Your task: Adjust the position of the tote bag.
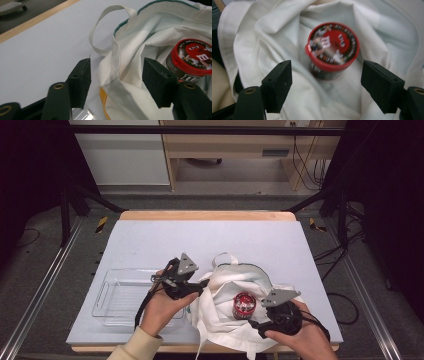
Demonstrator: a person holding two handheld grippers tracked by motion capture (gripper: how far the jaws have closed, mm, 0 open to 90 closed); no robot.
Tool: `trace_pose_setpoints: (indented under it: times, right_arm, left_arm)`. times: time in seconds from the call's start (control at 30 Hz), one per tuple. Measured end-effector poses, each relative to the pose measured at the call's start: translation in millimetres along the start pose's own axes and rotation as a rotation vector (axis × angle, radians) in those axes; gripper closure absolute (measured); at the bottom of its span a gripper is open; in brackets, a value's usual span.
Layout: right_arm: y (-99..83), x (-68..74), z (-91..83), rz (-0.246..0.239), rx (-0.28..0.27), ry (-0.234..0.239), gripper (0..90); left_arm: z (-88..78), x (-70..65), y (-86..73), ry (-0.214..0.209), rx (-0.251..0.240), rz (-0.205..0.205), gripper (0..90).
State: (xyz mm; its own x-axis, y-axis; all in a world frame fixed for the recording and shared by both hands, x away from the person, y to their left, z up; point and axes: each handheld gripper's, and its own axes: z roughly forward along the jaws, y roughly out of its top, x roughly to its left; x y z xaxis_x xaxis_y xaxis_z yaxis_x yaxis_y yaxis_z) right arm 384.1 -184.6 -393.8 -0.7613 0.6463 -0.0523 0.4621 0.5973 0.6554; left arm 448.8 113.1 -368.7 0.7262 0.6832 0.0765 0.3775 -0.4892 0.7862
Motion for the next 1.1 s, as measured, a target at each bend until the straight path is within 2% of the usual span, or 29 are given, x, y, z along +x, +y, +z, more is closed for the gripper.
trace_pose_setpoints:
  times: [0.03,0.07,0.13,0.23,0.33,0.43,0.57,0.7,0.83,1.1]
  right_arm:
    - [10.6,-4.3,2.3,0.001,0.006,-0.006,23.6]
    - [15.5,-6.1,3.4,0.0,0.007,-0.007,23.4]
    - [19.9,-7.6,4.9,0.0,0.004,-0.002,22.9]
    - [36.2,-10.9,14.7,0.024,0.029,0.003,19.6]
    - [43.4,-9.4,24.4,0.031,0.034,0.009,20.0]
    - [43.8,-6.5,31.2,0.025,0.037,0.006,19.6]
    - [41.7,-5.5,37.3,0.024,0.038,0.015,18.1]
    - [37.9,-5.0,41.9,0.031,0.052,0.006,15.5]
    - [34.7,-7.0,45.3,0.037,0.064,-0.005,14.6]
    - [29.8,-6.0,54.9,0.054,0.092,0.004,12.7]
  left_arm:
    - [-9.7,1.8,-7.5,0.0,0.001,-0.001,36.4]
    - [-9.7,1.8,-7.5,0.0,0.001,-0.001,34.9]
    - [-21.8,3.3,-17.7,0.006,-0.007,-0.007,33.6]
    - [-34.5,6.1,-31.3,0.013,-0.009,-0.019,30.1]
    - [-39.9,9.4,-38.9,0.016,0.001,-0.023,28.9]
    - [-44.2,13.0,-45.1,0.017,-0.003,-0.046,26.4]
    - [-49.3,13.6,-51.4,0.04,0.024,-0.018,23.4]
    - [-55.5,16.6,-59.0,0.047,0.024,-0.045,22.2]
    - [-58.3,21.0,-60.9,0.047,0.044,-0.046,19.1]
    - [-65.9,24.4,-60.6,0.058,0.02,-0.065,18.3]
